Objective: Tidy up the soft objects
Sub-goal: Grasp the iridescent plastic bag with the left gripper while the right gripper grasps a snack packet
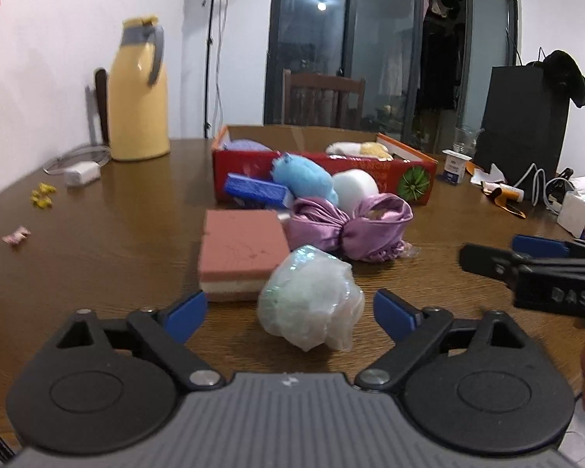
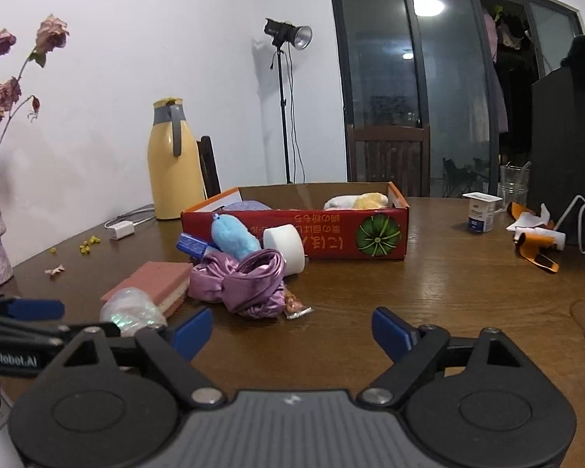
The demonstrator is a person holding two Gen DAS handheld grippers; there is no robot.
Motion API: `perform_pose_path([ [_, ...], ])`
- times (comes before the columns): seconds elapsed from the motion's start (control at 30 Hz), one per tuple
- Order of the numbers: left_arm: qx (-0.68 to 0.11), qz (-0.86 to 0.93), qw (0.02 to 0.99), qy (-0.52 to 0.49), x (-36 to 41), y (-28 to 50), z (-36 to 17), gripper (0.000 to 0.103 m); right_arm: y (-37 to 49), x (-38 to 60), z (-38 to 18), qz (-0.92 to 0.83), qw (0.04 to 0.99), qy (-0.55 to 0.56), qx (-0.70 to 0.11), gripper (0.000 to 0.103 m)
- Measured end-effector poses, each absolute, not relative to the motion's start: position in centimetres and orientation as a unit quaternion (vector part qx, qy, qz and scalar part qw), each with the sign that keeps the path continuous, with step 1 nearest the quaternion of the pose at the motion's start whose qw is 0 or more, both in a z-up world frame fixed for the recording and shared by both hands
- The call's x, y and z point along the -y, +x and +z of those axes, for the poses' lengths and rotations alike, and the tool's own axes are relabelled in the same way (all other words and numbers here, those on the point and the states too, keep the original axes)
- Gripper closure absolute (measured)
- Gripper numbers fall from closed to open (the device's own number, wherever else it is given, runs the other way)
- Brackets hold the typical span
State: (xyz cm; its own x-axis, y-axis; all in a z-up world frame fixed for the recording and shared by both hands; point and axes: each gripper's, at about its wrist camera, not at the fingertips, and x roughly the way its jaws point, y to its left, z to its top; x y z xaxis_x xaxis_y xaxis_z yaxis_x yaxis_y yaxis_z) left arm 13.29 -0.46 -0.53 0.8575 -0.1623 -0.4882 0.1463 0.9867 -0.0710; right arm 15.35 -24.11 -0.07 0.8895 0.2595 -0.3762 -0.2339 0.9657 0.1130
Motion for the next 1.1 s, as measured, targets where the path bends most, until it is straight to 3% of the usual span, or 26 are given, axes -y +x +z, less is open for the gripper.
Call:
perform_pose_path([
  [0.07, -0.264, -0.085, 0.961, -0.021, 0.6, 14.0, -0.9, 0.011, 16.9, 24.1, -0.2, 0.133, 0.967, 0.041, -0.212, 0.021],
  [0.13, -0.271, -0.087, 0.958, -0.026, 0.8, 14.7, -1.3, 0.027, 18.4, 24.0, -0.3, 0.129, 0.965, 0.038, -0.226, 0.021],
  [0.2, -0.285, -0.095, 0.953, -0.034, 0.8, 15.4, -1.6, 0.04, 20.0, 23.8, -0.6, 0.114, 0.963, 0.018, -0.243, 0.03],
  [0.33, -0.292, -0.112, 0.949, -0.039, 0.8, 16.2, -2.0, 0.048, 23.5, 24.0, -1.3, 0.108, 0.959, -0.001, -0.262, 0.036],
  [0.47, -0.294, -0.12, 0.947, -0.043, 0.8, 16.7, -2.0, 0.051, 26.3, 23.2, -1.3, 0.128, 0.954, -0.015, -0.269, 0.044],
  [0.53, -0.296, -0.123, 0.946, -0.046, 0.8, 16.9, -1.9, 0.051, 27.3, 22.3, -1.5, 0.147, 0.949, -0.033, -0.278, 0.055],
  [0.6, -0.298, -0.125, 0.945, -0.047, 0.8, 16.9, -1.9, 0.051, 27.6, 21.5, -1.9, 0.166, 0.941, -0.047, -0.291, 0.078],
  [0.7, -0.299, -0.124, 0.945, -0.044, 0.9, 16.7, -1.9, 0.051, 27.7, 20.9, -2.3, 0.18, 0.934, -0.057, -0.305, 0.088],
  [1.1, -0.286, -0.132, 0.948, -0.043, 1.3, 13.6, 0.0, 0.053, 19.9, 25.8, -1.6, 0.137, 0.944, -0.018, -0.299, 0.089],
])
